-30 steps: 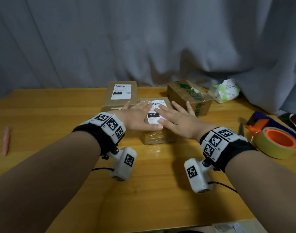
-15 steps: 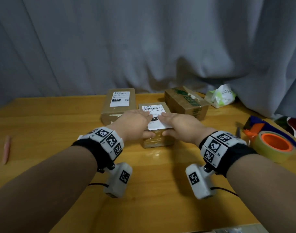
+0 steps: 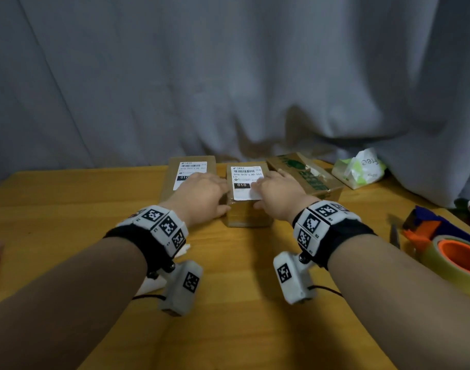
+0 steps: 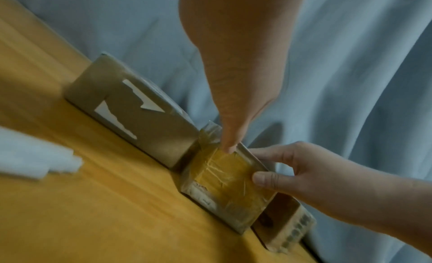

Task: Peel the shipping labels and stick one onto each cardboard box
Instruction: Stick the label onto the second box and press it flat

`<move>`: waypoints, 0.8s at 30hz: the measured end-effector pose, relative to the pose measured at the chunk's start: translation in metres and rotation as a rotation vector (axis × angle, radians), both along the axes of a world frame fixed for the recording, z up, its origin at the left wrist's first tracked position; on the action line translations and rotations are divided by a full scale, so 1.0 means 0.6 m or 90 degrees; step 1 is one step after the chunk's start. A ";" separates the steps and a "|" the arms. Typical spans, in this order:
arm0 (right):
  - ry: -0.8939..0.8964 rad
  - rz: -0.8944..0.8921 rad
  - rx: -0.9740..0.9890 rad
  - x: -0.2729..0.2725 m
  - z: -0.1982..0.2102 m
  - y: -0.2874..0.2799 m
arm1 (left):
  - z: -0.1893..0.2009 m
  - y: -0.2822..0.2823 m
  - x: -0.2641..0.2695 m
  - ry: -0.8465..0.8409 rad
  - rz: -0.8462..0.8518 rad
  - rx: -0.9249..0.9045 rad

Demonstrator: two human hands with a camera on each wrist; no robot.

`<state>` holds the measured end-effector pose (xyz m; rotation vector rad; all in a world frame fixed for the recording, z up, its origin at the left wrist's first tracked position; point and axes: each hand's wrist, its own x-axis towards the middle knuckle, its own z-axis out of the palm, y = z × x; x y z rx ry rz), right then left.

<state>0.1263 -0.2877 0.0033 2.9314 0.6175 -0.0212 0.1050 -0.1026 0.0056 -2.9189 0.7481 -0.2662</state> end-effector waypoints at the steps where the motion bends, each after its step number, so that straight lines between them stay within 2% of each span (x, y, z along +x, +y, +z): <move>1: 0.007 -0.004 -0.005 0.012 0.001 0.005 | 0.003 0.007 0.009 0.004 0.019 -0.005; 7: 0.028 -0.029 0.042 0.054 0.009 0.026 | -0.006 0.036 0.053 0.042 0.132 -0.144; 12: 0.050 -0.056 0.102 0.082 -0.006 0.032 | -0.020 0.037 0.070 0.098 0.167 -0.293; 19: 0.038 -0.036 0.156 0.097 -0.033 0.024 | -0.013 0.040 0.068 0.108 0.178 -0.299; 24: 0.035 -0.037 0.165 0.089 -0.020 0.030 | 0.008 0.056 0.045 0.114 0.174 -0.288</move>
